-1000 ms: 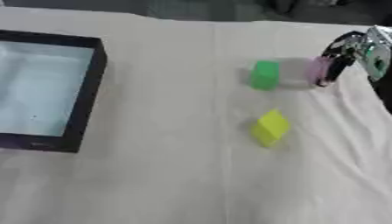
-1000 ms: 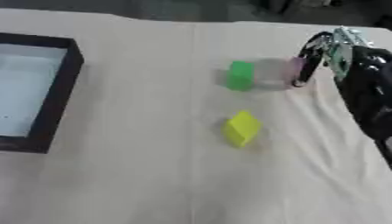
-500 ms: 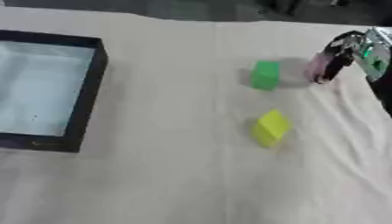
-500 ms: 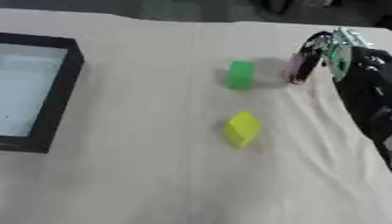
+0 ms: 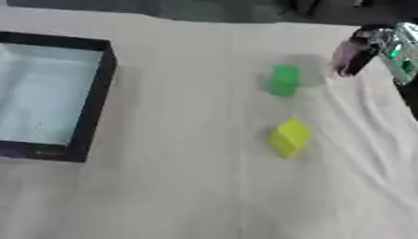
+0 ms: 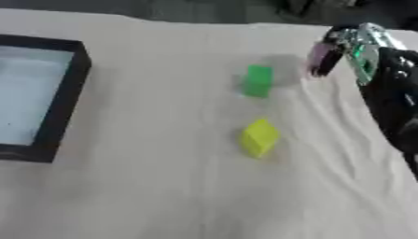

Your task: Pick up the objects with one hand, pass them to the other hand, and then place them into the box on the other side of the table.

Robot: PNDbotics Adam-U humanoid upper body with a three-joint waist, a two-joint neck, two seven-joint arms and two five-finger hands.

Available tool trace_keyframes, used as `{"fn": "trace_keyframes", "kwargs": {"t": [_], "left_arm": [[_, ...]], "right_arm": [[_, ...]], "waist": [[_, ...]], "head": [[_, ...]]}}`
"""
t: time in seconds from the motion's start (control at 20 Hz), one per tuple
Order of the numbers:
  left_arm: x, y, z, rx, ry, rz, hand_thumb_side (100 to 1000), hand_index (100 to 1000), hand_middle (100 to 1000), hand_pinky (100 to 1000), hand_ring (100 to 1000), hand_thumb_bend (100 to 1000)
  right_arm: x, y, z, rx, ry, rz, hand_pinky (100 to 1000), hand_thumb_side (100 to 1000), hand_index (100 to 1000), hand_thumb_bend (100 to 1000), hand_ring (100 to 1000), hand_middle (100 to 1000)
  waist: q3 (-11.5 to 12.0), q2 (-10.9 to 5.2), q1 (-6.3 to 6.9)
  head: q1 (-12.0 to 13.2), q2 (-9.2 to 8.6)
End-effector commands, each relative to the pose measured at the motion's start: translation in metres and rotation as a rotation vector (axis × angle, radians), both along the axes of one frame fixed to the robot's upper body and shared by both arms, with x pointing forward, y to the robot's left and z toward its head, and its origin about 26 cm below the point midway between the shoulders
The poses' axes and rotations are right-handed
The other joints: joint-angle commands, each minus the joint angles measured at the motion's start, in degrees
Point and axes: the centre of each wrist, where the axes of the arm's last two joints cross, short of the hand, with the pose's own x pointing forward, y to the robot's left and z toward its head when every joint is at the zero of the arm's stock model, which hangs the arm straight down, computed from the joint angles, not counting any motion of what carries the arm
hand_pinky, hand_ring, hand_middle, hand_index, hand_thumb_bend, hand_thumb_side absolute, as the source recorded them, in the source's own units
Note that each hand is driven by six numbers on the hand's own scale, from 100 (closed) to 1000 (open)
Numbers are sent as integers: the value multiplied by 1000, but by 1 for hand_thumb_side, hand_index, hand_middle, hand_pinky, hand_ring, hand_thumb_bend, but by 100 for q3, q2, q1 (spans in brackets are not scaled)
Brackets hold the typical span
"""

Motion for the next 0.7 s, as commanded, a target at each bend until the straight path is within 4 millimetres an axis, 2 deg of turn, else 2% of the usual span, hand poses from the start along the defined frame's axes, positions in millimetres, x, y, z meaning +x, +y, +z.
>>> {"fn": "trace_keyframes", "kwargs": {"t": [0.05, 0.5, 0.7], "left_arm": [[-3, 1, 11, 22, -31, -4, 695, 870, 749, 749, 759, 282], [-4, 1, 9, 34, -14, -10, 694, 870, 750, 750, 758, 279], [-4, 0, 10, 39, -13, -15, 694, 870, 751, 751, 758, 278]], "right_arm": [[-17, -1, 35, -21, -94, 38, 848, 100, 591, 208, 769, 617], [-58, 36, 52, -40, -223, 199, 832, 100, 582, 136, 733, 606], [-70, 51, 51, 2, -268, 248, 827, 100, 571, 100, 719, 598]], "waist": [[-23, -133, 59], [-81, -207, 76], [-98, -224, 99]], "head": [[57, -96], [139, -137], [253, -46]]}}
